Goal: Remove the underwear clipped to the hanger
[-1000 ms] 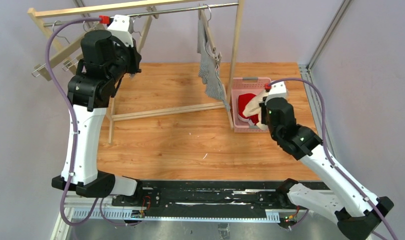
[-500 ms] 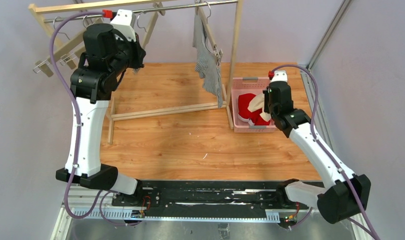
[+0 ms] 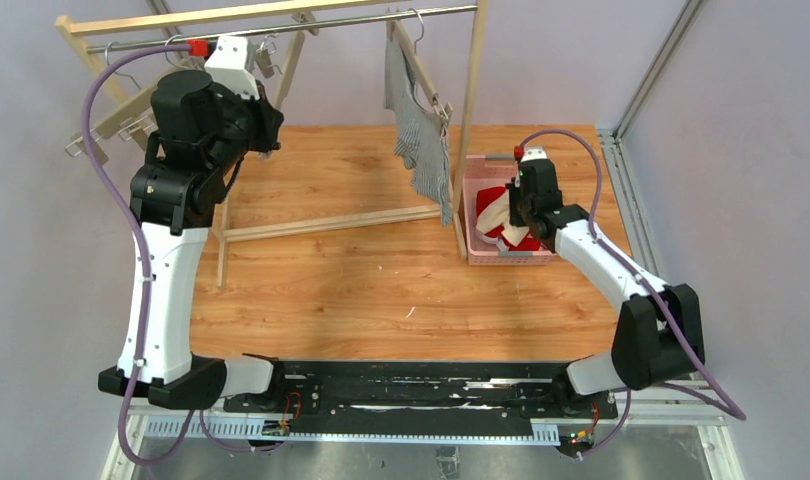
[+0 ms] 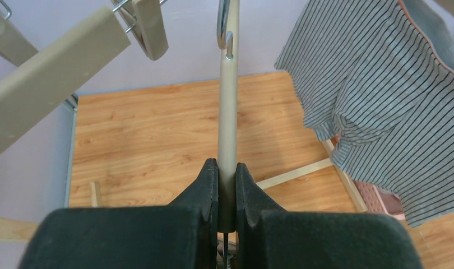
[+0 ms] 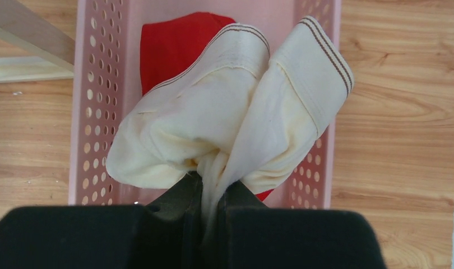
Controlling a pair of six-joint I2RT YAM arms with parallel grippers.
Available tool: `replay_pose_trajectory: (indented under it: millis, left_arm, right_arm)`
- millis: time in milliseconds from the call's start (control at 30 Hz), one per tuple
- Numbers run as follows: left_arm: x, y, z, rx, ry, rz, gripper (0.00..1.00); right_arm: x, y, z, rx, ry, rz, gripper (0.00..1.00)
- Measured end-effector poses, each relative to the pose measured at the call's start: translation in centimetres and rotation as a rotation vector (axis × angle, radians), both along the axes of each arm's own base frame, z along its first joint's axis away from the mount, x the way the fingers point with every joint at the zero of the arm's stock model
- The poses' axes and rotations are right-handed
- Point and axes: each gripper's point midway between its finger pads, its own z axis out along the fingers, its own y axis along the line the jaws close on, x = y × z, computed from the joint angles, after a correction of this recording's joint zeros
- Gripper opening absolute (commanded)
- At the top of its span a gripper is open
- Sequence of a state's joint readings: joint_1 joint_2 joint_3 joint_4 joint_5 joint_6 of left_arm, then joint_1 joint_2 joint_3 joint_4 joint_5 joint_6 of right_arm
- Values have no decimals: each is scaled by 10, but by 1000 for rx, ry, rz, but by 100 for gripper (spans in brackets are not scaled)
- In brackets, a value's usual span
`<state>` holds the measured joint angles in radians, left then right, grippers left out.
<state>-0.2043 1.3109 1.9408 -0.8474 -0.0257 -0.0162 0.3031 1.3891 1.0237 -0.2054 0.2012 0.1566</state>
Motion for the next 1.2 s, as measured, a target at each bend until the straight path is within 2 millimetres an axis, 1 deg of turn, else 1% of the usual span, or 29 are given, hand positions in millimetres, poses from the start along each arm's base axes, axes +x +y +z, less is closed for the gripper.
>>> replay_pose_trajectory:
  millis: [167, 333, 467, 567, 767, 867, 967, 1000, 1033, 1067, 1100, 1133, 1200]
  left_arm:
    - [-6, -1, 12, -36, -46, -12, 0]
    - [-6, -2, 22, -67, -80, -23, 0]
    - [0, -3, 28, -84, -92, -23, 0]
    - [6, -3, 27, -86, -85, -23, 0]
    - [21, 0, 13, -83, -47, -12, 0]
    - [25, 3, 6, -81, -31, -1, 0]
    - [27, 7, 3, -82, -24, 15, 0]
    - [27, 9, 3, -82, -24, 20, 1]
    - [28, 11, 3, -84, -23, 27, 8]
    - [28, 13, 3, -86, -23, 36, 23]
    - [29, 14, 2, -87, -22, 44, 30]
    - [30, 16, 2, -89, -21, 51, 34]
    - [30, 17, 2, -88, -21, 57, 38]
  right_arm:
    - [4, 3, -33, -19, 82, 9, 1]
    - [7, 4, -53, -37, 122, 11, 1]
    - [7, 4, -71, -49, 164, 12, 1]
    - [7, 4, -76, -52, 175, 12, 1]
    - [9, 5, -75, -53, 175, 12, 1]
    - [12, 5, -76, -53, 176, 12, 1]
    - [14, 6, -78, -54, 182, 12, 1]
    - [15, 6, -79, -55, 184, 13, 1]
    - [16, 7, -79, -54, 185, 14, 1]
    - [16, 8, -79, -53, 188, 15, 1]
    - [18, 9, -81, -52, 192, 17, 3]
    - [18, 9, -81, -51, 195, 19, 10]
    - [19, 11, -84, -50, 207, 24, 35]
